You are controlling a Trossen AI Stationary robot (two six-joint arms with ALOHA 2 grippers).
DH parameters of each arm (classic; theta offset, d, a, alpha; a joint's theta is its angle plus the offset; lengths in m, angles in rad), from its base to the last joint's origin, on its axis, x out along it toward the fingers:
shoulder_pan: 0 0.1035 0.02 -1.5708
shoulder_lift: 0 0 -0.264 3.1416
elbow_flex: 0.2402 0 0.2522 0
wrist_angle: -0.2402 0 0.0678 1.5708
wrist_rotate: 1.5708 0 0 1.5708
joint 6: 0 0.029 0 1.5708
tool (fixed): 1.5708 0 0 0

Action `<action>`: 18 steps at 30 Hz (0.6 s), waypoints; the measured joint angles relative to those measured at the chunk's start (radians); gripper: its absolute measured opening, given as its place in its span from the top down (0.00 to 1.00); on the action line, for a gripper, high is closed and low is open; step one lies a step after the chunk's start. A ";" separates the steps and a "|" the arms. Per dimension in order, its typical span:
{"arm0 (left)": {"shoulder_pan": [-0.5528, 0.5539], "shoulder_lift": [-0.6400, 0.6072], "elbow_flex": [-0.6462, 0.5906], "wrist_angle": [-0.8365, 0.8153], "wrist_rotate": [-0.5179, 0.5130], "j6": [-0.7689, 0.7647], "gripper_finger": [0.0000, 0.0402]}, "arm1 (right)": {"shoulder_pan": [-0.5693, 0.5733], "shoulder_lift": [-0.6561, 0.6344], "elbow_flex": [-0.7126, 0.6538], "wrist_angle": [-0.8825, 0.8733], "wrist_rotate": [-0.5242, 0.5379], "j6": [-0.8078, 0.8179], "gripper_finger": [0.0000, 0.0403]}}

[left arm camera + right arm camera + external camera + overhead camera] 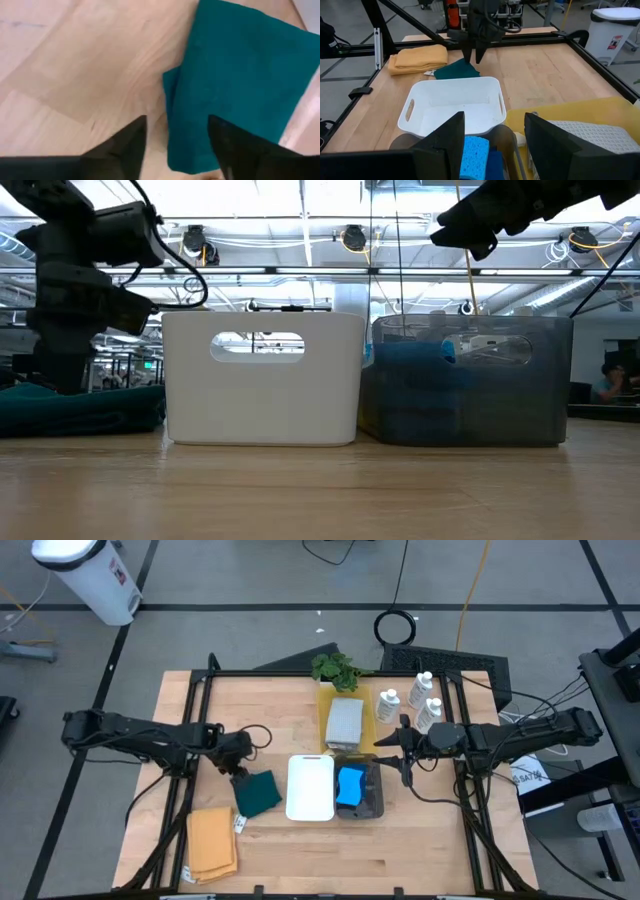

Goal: Pick & Place Kitchen Items
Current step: Put the dark green microfiber into the yellow bin

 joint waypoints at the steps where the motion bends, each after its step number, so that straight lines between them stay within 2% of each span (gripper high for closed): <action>1: 0.006 0.001 0.000 0.002 0.015 0.014 0.41 | 0.000 0.000 0.000 0.000 0.000 0.000 0.57; 4: 0.015 0.000 0.000 0.000 0.052 0.040 0.31 | 0.000 0.000 0.000 0.000 0.000 0.000 0.57; 8: 0.015 0.033 0.000 0.006 0.066 0.056 0.24 | 0.000 0.000 0.000 0.000 0.000 0.000 0.57; 12: 0.015 0.082 0.000 0.014 0.101 0.055 0.25 | 0.000 0.000 0.000 0.001 0.000 0.000 0.57; 18: 0.016 0.180 0.003 0.061 0.130 0.076 0.32 | 0.000 0.000 0.000 0.000 0.000 0.000 0.57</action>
